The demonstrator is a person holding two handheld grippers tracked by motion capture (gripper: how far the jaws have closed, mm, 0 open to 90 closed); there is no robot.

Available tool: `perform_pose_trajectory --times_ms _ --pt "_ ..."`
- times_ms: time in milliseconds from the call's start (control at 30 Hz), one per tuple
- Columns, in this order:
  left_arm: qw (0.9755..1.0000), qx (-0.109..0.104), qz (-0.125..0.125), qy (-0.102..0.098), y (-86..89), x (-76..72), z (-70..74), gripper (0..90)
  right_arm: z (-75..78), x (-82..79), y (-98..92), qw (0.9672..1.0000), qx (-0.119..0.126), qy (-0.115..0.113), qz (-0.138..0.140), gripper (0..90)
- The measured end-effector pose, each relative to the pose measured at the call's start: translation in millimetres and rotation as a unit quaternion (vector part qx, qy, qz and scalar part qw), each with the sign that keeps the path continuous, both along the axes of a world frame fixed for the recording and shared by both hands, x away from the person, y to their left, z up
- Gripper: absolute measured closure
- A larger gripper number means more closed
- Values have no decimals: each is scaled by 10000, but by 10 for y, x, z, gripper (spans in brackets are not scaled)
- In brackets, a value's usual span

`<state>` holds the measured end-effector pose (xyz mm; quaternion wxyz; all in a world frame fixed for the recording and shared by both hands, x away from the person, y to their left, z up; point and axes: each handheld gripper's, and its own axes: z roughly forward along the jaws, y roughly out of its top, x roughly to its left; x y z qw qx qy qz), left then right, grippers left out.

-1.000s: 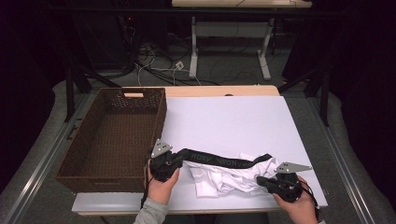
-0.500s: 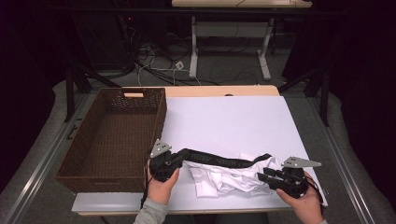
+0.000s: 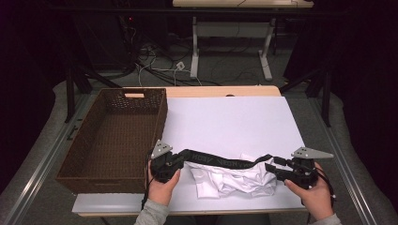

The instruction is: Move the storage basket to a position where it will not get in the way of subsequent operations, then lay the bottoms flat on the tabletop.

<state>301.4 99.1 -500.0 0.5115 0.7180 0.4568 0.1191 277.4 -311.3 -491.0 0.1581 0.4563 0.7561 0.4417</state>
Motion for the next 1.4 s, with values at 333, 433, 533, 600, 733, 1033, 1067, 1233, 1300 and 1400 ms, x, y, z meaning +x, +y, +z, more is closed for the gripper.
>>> perform_pose_trajectory --times_ms 333,433,533,600,733,1033,1067,1233,1300,1400 --pt "10000 5 -11 -14 -3 -3 -1 861 36 303 43 9996 -217 -136 -131 432" --pt "10000 6 -10 -9 -1 -1 -2 861 22 361 55 9995 -253 -107 -158 433" --pt "10000 -11 4 -6 -1 -1 -4 861 -11 484 81 9993 -312 12 -192 450" --pt "10000 -12 7 -3 2 -2 -4 861 -33 537 96 9993 -323 95 -185 470" --pt "10000 5 -7 -21 3 -4 1 861 -74 599 100 9988 -376 257 -204 518" --pt "10000 -5 -2 -25 0 -9 -2 861 -192 659 -5 9962 -572 511 -422 569" --pt "10000 -4 -1 -26 0 -9 -2 861 -210 662 -19 9959 -569 545 -437 569" --pt "10000 1 5 -10 0 -3 -4 861 -248 656 -58 9952 -555 689 -425 569" --pt "10000 6 2 -10 3 -3 -6 862 -268 643 -72 9942 -534 830 -421 572" --pt "10000 23 0 -18 3 -5 -4 862 -309 626 -95 9929 -608 943 -404 590"
